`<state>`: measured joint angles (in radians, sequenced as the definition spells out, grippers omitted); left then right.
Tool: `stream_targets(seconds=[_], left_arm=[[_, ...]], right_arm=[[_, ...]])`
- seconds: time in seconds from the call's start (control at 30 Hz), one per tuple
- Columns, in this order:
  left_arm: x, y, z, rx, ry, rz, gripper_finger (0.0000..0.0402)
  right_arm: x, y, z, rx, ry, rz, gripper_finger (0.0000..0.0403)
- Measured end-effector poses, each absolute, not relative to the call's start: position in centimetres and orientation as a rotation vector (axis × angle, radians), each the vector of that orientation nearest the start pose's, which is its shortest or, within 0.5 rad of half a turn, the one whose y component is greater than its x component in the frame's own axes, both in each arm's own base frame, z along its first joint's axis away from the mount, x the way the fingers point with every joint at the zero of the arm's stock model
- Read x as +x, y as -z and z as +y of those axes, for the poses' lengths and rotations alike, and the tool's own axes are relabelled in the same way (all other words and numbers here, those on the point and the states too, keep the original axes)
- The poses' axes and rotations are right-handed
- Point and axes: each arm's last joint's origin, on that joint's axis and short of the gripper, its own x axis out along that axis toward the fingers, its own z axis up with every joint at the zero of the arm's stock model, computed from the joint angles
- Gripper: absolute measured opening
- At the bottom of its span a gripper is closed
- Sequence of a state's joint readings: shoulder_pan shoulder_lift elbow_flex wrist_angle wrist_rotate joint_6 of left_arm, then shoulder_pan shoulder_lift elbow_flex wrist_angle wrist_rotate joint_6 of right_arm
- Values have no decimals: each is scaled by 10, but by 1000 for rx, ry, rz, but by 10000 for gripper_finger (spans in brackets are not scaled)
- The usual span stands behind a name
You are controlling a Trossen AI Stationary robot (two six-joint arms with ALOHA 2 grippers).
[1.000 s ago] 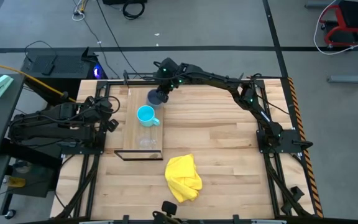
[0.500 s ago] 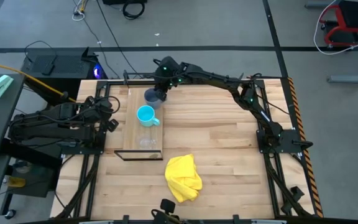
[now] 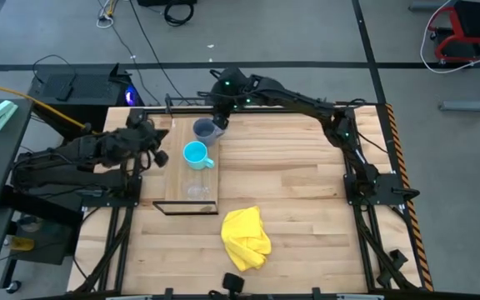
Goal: Stack small to large cups/mugs on shelf
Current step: Put the dark blue on the shelf
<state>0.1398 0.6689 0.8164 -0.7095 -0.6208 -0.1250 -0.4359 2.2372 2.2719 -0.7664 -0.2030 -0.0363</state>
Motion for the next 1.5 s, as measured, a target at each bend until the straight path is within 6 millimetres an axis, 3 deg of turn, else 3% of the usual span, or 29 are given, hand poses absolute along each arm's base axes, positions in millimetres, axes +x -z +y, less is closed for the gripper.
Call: stream_targets(seconds=[0.13, 0.27, 0.6, 0.8, 1.03, 1.3, 1.5], left_arm=[[133, -323, 50, 61, -852, 532, 27], [146, -321, 80, -42, -828, 638, 34], [168, -329, 175, -348, -622, 807, 60], [185, -297, 212, -468, -569, 1039, 85], [202, -267, 228, -554, -480, 1081, 120], [205, -268, 229, -547, -484, 1050, 159], [222, -271, 223, -511, -475, 989, 166]], right_arm=[[434, -331, -190, 178, 289, 816, 83], [422, -334, -179, 191, 343, 926, 79], [411, -309, -155, 279, 330, 1194, 78], [404, -284, -150, 271, 355, 1332, 78], [381, -267, -148, 266, 370, 1254, 77], [332, -262, -138, 284, 420, 1038, 77], [317, -246, -135, 313, 426, 1001, 77]])
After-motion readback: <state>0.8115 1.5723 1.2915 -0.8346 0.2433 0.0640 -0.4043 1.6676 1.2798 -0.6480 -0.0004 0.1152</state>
